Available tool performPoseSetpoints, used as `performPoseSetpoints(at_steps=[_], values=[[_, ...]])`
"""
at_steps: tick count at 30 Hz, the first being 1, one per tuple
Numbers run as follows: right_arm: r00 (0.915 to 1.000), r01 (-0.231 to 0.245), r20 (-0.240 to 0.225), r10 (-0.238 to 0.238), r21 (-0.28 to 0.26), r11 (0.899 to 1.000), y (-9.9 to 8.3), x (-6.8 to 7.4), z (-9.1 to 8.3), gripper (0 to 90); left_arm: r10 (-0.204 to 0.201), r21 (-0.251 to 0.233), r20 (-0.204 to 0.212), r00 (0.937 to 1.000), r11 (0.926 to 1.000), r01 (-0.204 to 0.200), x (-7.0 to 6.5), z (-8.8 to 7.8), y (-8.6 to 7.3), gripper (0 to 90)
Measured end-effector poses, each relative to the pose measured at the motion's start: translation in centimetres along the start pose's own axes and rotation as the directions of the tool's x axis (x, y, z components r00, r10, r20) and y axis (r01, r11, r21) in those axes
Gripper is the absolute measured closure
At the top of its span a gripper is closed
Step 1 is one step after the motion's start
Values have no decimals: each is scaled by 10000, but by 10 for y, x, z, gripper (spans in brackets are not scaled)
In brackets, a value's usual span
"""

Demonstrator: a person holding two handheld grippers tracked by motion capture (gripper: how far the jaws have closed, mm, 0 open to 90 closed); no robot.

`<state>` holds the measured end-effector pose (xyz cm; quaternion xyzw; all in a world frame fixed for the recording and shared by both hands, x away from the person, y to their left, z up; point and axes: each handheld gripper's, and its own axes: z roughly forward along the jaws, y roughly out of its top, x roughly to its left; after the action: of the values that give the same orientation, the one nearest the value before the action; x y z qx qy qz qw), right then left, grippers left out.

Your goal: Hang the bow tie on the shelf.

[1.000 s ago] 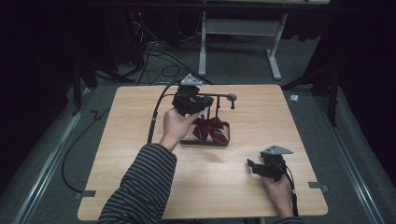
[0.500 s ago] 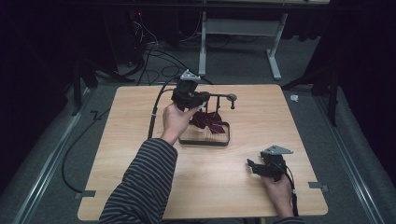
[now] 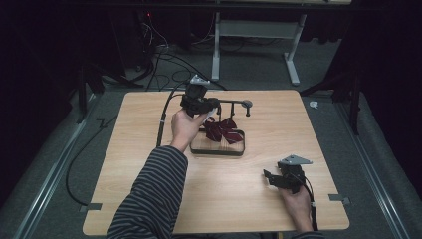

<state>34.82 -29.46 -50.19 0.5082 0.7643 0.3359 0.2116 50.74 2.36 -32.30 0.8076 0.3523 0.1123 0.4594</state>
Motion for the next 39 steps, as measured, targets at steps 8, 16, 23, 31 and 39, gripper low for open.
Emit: performPoseSetpoints(at_steps=[8, 16, 23, 31, 39], values=[[10000, 13, 6, -13, 0, 10000, 0, 0, 0, 337, 22, 183, -192, 9998, 9998, -18, 1, 2, -1, 792], [10000, 21, 9, -21, 18, 10000, 0, 0, 0, 336, 217, 265, -323, 9992, 9994, -209, -2, -1, -3, 723], [10000, 18, 12, -18, 3, 10000, 0, 0, 0, 337, 304, 137, -383, 9988, 9995, -299, -4, -11, -6, 664], [10000, 25, 23, -25, 26, 10000, 0, 1, 0, 337, 257, -38, -371, 9990, 9997, -259, -3, -25, -13, 653], [10000, 34, 45, -35, 59, 10000, 0, 1, 0, 337, 158, -197, -326, 9993, 9997, -164, -1, -38, -24, 640]])
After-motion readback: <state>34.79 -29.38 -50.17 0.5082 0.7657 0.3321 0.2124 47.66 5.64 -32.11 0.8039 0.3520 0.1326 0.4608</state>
